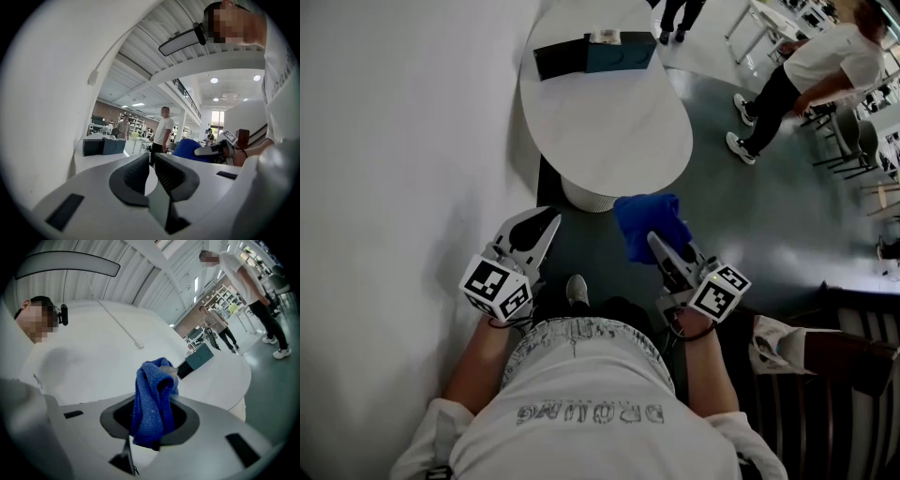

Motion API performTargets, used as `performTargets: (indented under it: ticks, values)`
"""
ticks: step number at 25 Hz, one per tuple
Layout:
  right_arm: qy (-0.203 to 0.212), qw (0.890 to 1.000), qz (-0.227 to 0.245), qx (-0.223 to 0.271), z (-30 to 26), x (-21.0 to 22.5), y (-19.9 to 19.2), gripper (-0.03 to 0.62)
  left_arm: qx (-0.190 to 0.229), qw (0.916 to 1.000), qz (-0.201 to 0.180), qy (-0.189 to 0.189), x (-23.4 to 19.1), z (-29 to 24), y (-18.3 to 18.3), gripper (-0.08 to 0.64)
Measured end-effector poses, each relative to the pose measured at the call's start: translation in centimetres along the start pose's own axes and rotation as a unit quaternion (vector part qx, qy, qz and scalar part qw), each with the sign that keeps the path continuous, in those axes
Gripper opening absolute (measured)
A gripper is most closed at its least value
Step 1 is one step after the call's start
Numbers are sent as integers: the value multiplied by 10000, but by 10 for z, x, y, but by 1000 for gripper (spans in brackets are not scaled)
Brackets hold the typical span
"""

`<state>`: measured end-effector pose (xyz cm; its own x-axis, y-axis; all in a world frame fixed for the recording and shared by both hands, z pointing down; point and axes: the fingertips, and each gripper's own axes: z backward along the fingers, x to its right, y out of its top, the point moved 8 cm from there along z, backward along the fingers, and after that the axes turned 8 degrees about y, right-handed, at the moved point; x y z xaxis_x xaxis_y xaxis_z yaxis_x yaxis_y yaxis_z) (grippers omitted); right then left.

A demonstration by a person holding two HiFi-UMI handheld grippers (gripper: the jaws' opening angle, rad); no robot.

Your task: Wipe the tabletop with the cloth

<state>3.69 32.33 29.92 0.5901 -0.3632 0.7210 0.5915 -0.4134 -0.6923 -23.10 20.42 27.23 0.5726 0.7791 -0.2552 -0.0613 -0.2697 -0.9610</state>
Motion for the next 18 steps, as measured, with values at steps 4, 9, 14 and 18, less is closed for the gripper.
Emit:
performTargets:
  ticks: [4, 9, 14, 18]
  values:
    - [-78, 10000, -16, 36, -11, 19, 12, 110, -87, 10000, 10, -21, -15, -19, -2, 54]
    - [-76, 10000, -60, 7, -26, 40, 27, 110, -155, 9999, -12, 5, -28, -40, 0, 54]
    - [2, 10000, -60, -28, -52, 76, 48, 110, -233, 9997, -58, 75, -50, -77, -4, 54]
    - [82, 9999, -79, -125, -69, 105, 74, 110, -245, 9996, -80, 137, -62, -113, 0, 54]
